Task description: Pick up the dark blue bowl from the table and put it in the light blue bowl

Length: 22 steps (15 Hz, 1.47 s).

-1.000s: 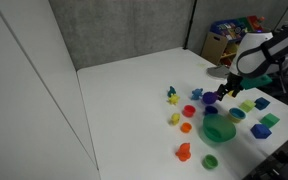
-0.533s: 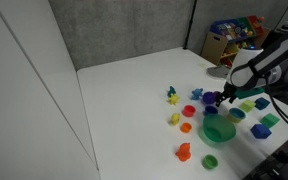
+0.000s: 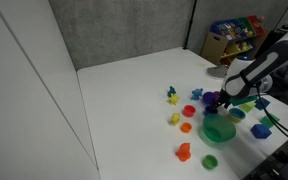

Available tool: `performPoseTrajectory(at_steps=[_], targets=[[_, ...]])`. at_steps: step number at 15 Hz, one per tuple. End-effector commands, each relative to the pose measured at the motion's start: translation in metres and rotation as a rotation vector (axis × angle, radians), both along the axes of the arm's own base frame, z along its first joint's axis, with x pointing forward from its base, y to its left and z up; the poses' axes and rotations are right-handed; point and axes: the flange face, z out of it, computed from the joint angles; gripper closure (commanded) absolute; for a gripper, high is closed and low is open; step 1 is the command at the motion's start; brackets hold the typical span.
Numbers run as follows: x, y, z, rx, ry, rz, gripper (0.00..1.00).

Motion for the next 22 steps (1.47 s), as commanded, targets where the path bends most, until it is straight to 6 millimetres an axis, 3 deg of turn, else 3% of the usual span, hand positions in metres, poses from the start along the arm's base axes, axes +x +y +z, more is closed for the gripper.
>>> performPoseTrajectory(at_steps=[1, 3, 9, 11, 12, 14, 22], targets=[[0.006, 0.003, -0.008, 0.01, -0.013, -0.002, 0.34], [0.005, 0.006, -0.007, 0.012, -0.012, -0.001, 0.53], [0.001, 0.013, 0.017, 0.012, 0.003, 0.008, 0.96], [-0.002, 0.009, 0.031, 0.001, 0.01, 0.008, 1.0], [-0.005, 0.006, 0.04, -0.001, 0.015, 0.005, 0.95], [-0.011, -0.006, 0.056, -0.009, 0.024, -0.011, 0.95], [-0.059, -0.07, 0.104, -0.008, -0.006, -0.155, 0.95]])
